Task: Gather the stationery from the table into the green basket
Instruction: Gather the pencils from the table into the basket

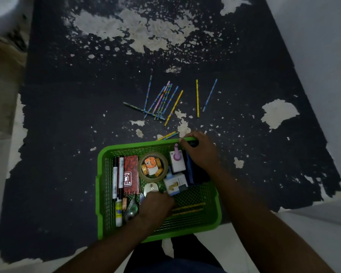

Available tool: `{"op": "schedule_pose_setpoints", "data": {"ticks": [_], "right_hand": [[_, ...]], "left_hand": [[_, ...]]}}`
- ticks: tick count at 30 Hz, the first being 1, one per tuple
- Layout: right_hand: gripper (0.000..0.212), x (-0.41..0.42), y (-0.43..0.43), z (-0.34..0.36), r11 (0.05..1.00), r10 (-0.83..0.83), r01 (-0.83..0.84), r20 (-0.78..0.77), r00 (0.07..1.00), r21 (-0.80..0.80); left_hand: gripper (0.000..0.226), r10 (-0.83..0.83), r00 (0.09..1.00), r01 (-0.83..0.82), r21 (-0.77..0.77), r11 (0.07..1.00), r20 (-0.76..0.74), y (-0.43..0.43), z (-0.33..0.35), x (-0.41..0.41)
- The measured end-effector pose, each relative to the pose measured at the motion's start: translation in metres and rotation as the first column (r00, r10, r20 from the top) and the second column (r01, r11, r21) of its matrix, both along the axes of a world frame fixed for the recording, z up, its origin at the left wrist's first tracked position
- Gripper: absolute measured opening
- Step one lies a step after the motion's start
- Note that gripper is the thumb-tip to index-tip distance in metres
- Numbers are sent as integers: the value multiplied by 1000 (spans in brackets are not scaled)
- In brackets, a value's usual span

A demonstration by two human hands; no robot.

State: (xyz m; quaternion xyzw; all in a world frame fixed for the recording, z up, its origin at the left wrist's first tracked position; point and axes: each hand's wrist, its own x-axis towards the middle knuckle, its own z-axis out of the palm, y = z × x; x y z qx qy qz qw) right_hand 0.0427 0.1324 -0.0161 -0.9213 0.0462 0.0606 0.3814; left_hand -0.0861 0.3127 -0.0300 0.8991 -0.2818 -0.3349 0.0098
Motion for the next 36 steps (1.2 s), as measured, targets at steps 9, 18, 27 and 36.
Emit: {"op": "schedule_pose_setpoints", "data": {"ticks": [9,18,27,36], "right_hand": [[24,1,-1,-12,1000,5,-5,41,999,-5],[22,1,-2,-12,998,-4,0,59,998,58],[20,1,-1,-10,997,-6,2,61,998,71],[23,0,0,-8,996,-26,24,24,999,82]], "left_hand": [[13,626,736,-366,-627,688,258,21,53,135],[14,407,912,-409,-39,912,-48,21,4,237],[12,320,948,-318,-86,944,5,21,-16,236],[14,520,854,-409,-653,638,-27,62,80,228]]}}
